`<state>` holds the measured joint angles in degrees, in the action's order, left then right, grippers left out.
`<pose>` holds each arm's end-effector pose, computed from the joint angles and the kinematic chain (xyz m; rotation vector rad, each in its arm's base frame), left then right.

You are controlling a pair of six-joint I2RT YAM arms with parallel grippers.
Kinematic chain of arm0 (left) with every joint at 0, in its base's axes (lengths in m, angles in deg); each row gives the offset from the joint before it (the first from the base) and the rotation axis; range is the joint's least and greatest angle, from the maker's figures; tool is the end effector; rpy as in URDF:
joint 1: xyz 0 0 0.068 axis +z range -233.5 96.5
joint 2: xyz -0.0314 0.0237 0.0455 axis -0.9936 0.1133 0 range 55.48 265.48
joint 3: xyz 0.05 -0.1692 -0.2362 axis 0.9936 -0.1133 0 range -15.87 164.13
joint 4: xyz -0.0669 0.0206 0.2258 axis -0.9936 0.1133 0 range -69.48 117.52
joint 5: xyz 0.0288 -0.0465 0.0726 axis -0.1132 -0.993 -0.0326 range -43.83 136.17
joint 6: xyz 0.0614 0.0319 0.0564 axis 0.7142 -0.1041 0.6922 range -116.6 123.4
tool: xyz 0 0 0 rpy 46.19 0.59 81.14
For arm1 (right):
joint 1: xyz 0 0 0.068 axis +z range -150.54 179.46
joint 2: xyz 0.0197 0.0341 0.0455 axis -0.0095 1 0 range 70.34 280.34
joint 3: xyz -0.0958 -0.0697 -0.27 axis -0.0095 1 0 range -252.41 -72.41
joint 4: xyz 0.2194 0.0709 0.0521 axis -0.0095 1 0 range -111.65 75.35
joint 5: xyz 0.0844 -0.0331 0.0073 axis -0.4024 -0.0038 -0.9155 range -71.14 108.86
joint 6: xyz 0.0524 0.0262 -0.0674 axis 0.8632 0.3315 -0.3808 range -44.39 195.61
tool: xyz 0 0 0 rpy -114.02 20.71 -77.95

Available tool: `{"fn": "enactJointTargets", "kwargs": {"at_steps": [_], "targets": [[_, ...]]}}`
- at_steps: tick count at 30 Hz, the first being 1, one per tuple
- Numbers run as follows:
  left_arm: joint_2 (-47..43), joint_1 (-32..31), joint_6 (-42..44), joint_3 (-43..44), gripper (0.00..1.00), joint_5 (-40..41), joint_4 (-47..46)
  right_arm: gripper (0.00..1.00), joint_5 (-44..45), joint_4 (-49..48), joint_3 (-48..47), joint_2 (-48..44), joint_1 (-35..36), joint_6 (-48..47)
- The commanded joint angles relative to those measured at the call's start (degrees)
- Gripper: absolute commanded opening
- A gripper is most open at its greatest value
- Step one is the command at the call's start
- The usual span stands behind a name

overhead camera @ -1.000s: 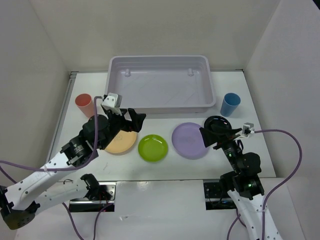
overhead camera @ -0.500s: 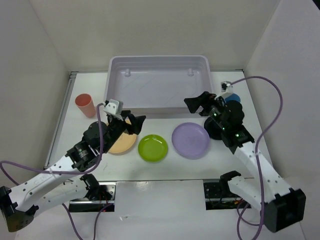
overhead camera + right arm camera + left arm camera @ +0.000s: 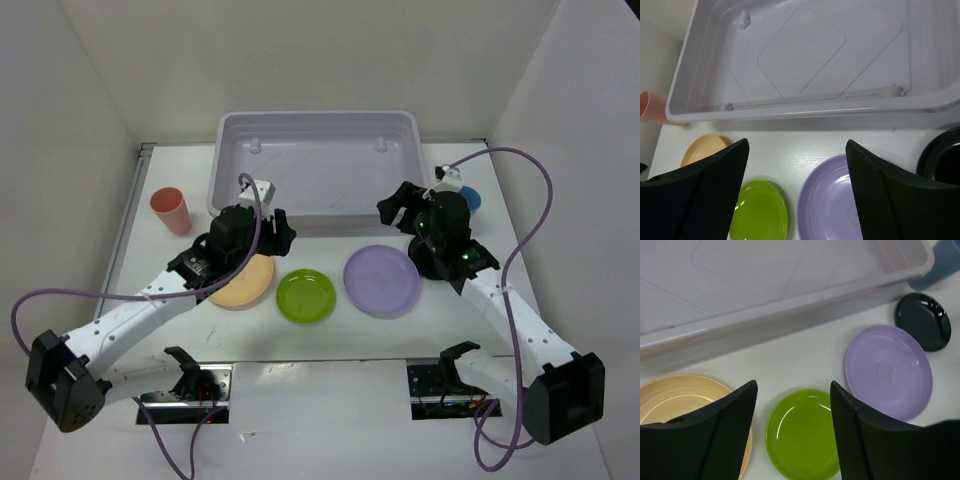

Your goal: Place the mixed dishes into the plastic bin

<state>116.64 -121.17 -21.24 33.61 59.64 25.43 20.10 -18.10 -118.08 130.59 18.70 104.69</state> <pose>0.2111 -0.1397 0.3361 0.0488 1.8861 -0.5349 0.2364 0.0807 0.3178 0.1803 1.9172 0.5522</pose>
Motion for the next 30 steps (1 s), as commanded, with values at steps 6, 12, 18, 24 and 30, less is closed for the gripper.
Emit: {"fn": "enactJointTargets", "kwargs": {"at_steps": [6,12,18,24,30], "targets": [[5.36,12.16,0.83,10.54,0.74,-10.82,-1.22,0.83,20.21,9.18,-6.7,-8.57,-4.02,4.58],[5.37,20.61,-0.22,21.45,0.77,-9.43,9.84,0.83,16.72,13.49,-13.29,-1.73,-16.32,6.95],[0.28,24.65,0.91,21.73,0.8,-12.5,15.04,0.74,5.64,17.27,-18.4,14.09,-32.59,6.43],[-2.19,27.73,4.25,21.19,0.82,-12.51,18.2,0.62,2.46,18.15,-21.91,20.69,-37.7,5.11],[-4.13,28.27,4.87,18.74,0.85,-13.04,17.69,0.51,3.95,19.31,-22.8,24.82,-36.48,3.88]]}}
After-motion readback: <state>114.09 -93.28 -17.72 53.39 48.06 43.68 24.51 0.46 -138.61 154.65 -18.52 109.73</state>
